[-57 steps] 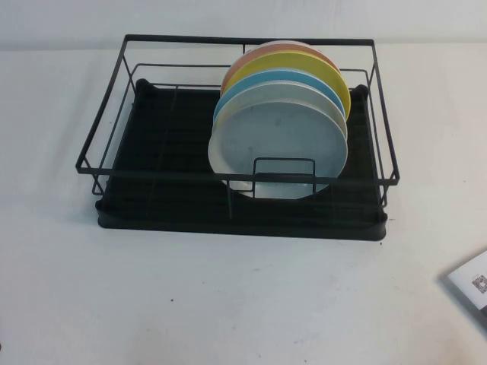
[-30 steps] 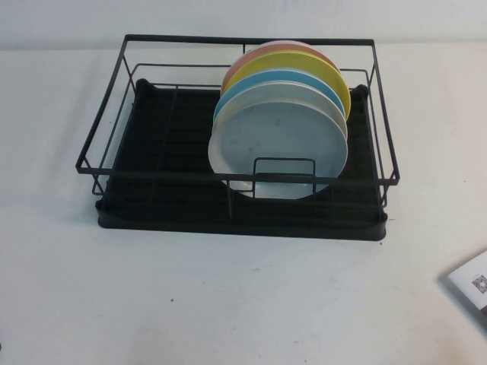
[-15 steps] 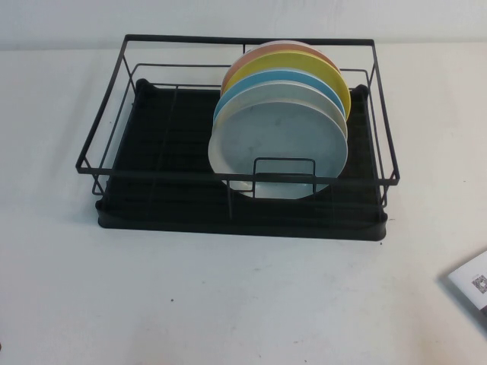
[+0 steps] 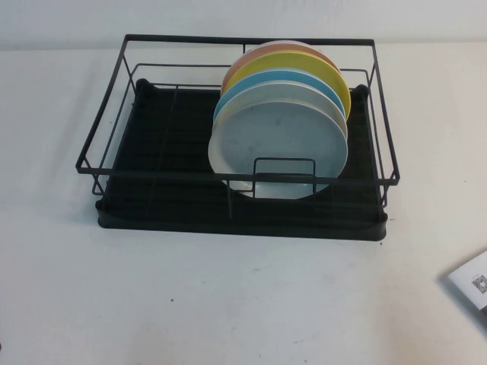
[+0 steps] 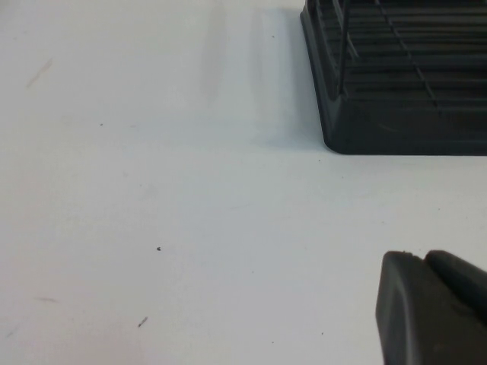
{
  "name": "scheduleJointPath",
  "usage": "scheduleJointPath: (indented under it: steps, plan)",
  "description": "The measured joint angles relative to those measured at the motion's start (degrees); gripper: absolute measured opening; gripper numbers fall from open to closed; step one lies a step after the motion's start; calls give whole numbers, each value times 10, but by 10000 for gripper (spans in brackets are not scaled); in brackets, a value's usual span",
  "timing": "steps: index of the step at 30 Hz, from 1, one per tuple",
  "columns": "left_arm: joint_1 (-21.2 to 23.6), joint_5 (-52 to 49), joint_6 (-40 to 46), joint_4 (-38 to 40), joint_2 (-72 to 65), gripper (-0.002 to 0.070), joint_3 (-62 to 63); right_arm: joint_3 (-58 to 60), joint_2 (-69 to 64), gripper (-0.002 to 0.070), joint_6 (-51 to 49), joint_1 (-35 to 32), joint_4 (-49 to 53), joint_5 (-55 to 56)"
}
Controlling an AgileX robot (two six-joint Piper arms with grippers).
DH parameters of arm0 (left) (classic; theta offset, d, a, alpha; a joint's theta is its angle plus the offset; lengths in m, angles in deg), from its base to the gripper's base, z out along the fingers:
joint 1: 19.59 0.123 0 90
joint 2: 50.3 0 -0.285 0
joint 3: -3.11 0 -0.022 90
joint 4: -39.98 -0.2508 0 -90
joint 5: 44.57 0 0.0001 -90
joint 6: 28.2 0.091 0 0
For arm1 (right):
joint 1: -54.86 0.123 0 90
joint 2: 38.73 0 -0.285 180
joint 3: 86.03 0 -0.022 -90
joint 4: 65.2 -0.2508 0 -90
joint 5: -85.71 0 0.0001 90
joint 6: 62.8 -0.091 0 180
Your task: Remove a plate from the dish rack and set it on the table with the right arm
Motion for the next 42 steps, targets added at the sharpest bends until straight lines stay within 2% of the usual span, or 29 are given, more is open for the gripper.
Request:
scheduleJointPath:
  steps: [6, 12, 17, 25, 31, 36, 42]
  plan:
    - [0, 0, 0, 0, 0, -4, 0, -114, -181, -18, 3, 0, 102, -111]
    - [0, 0, 0, 0, 0, -4, 0, -219, -349, -18, 84, 0, 140, -155]
    - [0, 0, 0, 0, 0, -4, 0, -335, -493, -18, 206, 0, 121, -180]
    - [0, 0, 0, 0, 0, -4, 0, -544, -689, -18, 448, 23, 28, -225]
    - [0, 0, 0, 0, 0, -4, 0, -678, -797, -15, 545, 69, 20, -318]
    - [0, 0, 0, 0, 0, -4, 0, -779, -880, 40, 577, 101, 38, -373]
    - [0, 0, 0, 0, 0, -4, 0, -877, -956, 182, 588, 130, 124, -428]
